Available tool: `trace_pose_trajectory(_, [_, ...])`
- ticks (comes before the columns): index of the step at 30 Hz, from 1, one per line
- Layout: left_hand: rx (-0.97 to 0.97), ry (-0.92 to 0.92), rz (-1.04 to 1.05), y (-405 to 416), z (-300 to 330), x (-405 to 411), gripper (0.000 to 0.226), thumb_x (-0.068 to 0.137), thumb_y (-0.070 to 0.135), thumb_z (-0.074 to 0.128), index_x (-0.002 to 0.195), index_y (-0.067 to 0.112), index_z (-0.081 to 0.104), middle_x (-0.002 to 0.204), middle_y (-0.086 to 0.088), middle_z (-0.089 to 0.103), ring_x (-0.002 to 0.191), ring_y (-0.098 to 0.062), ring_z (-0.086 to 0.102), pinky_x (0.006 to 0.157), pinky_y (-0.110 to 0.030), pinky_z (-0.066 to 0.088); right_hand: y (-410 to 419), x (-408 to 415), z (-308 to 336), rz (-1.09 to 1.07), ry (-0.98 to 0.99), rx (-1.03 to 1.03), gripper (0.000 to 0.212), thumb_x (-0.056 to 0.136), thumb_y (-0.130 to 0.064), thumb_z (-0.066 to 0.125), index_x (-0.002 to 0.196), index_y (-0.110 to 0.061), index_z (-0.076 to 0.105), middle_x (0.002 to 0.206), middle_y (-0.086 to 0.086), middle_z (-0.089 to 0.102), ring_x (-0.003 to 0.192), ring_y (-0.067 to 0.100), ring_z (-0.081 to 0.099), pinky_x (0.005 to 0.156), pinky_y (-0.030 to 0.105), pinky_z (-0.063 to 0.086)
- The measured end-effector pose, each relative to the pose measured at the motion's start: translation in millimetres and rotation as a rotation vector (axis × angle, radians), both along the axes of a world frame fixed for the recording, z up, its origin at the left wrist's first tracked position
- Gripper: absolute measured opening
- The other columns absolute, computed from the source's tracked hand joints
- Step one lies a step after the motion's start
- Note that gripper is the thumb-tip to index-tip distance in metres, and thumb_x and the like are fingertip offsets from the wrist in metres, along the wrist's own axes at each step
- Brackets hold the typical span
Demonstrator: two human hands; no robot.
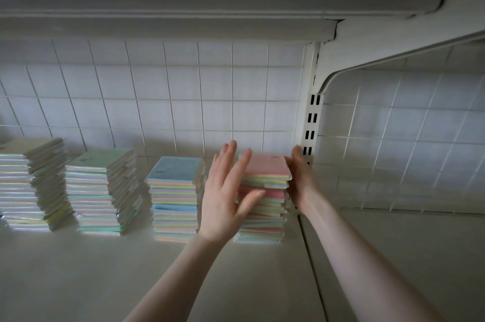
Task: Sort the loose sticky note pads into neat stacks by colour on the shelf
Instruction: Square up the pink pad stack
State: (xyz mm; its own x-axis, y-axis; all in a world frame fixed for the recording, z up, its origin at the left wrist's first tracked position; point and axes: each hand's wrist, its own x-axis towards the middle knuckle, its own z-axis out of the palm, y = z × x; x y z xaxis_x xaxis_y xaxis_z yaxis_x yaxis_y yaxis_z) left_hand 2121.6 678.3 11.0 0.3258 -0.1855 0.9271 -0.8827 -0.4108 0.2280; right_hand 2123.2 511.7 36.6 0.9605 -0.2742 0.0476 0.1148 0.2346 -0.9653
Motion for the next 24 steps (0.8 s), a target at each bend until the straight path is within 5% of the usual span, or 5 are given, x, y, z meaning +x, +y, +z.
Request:
trace_pose_trajectory(4, [0.166, -0.156, 0.106, -2, -5, 5, 0.066, 0.091, 0.064, 0.036, 0.141, 0.021, 0.031, 0.149, -0.017, 0.03, 0.143, -0.03, 0.022, 0.116, -0.045, 0.019, -1, 2, -1, 0.051, -0.015, 0.07, 0.073, 0.097, -0.056, 0.018, 0.084, -0.009, 0.073, 0.08, 0.013, 0.067, 0.073, 0.028, 0.057, 0.065, 0.034, 0.039])
trace_pose_trajectory(11, [0.186, -0.139, 0.149, -7, -7, 6, 0.068, 0.091, 0.061, 0.04, 0.143, 0.018, 0.028, 0.146, -0.023, 0.031, 0.136, -0.033, 0.031, 0.113, -0.043, 0.025, 0, 6, -2, -0.003, 0.022, 0.106, 0.068, 0.098, -0.054, 0.023, 0.104, -0.002, 0.066, 0.103, 0.018, 0.067, 0.089, 0.03, 0.062, 0.085, 0.039, 0.045])
trace_pose_trajectory(20, [0.146, -0.013, 0.084, -7, -6, 3, 0.065, 0.09, 0.06, 0.045, 0.137, 0.015, 0.037, 0.138, -0.019, 0.046, 0.13, -0.029, 0.042, 0.103, -0.034, 0.038, -3, 10, -5, 0.038, 0.03, 0.049, 0.059, 0.095, -0.056, 0.033, 0.085, -0.015, 0.073, 0.094, 0.011, 0.068, 0.089, 0.027, 0.06, 0.088, 0.038, 0.039])
trace_pose_trajectory(24, [0.135, 0.012, 0.038, -5, -3, 4, 0.059, 0.089, 0.059, 0.047, 0.131, 0.018, 0.041, 0.135, -0.018, 0.048, 0.128, -0.027, 0.041, 0.103, -0.03, 0.036, -5, 9, -5, 0.066, -0.004, 0.092, 0.048, 0.096, -0.052, 0.037, 0.095, -0.019, 0.072, 0.1, 0.006, 0.071, 0.093, 0.024, 0.063, 0.092, 0.039, 0.044])
